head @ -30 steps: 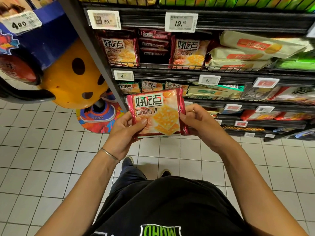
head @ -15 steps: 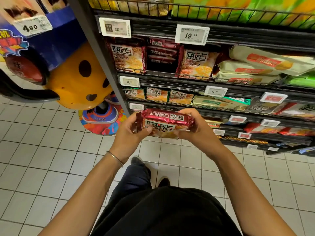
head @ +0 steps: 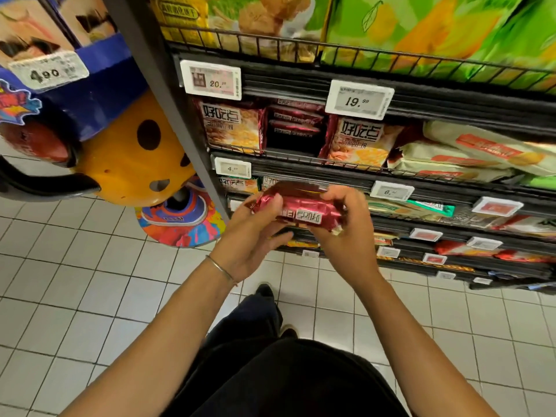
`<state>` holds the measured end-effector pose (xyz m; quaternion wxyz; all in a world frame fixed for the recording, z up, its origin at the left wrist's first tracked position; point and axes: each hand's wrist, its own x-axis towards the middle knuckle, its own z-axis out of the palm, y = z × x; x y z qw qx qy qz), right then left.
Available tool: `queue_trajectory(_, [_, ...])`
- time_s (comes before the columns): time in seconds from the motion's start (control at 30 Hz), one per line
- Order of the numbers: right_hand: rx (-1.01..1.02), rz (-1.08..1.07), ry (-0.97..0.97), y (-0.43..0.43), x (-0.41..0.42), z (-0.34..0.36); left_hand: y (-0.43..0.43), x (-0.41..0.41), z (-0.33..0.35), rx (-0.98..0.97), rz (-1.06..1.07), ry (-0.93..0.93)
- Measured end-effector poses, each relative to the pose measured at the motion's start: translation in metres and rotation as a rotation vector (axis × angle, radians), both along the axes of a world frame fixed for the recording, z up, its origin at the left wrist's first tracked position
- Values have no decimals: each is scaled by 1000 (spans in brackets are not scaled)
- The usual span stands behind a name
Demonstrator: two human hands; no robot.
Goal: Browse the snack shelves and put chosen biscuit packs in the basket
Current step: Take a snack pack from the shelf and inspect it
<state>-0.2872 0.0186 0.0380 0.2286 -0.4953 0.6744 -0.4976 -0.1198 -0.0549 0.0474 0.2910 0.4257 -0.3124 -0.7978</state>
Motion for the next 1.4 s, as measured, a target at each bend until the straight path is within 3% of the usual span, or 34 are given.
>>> queue_trajectory(0.13, [-47, -1, 180, -21, 2, -5, -33, -12, 1, 6, 75, 120])
queue_trajectory(0.3, [-20, 12, 201, -40, 4, -7, -60, -10, 0, -49, 39, 113])
queue_trajectory(0.37, [71, -14, -39, -46, 3, -4, -68, -8, 4, -131, 4, 28])
queue_trajectory(0.47, [170, -131, -621, -54, -7, 0, -79, -5, 9, -299, 20, -148])
queue_trajectory(0.53, [204, -140, -891, -57, -16, -2, -87, -1, 9, -387, 47, -273])
queue_trajectory(0.67, [223, -50, -1043, -60, -18, -1, -91, 5, 6, -263, -38, -192])
queue_trajectory(0.9, [313, 14, -982, -68, -18, 5, -86, 14, -1, -156, 14, -107])
queue_trajectory(1.0, [249, 51, -751, -62, -29, 3, -85, 20, -7, -205, -20, -94])
queue_trajectory(1.13, [154, 281, -499, -53, -38, -2, -86, 23, -18, -413, -1, -152])
queue_trajectory(1.23, [65, 290, -289, -53, -33, -3, -85, 20, -20, -507, 67, -161])
queue_trajectory(1.4, [38, 281, -176, -56, -31, 0, -86, 20, -24, -510, 95, -128])
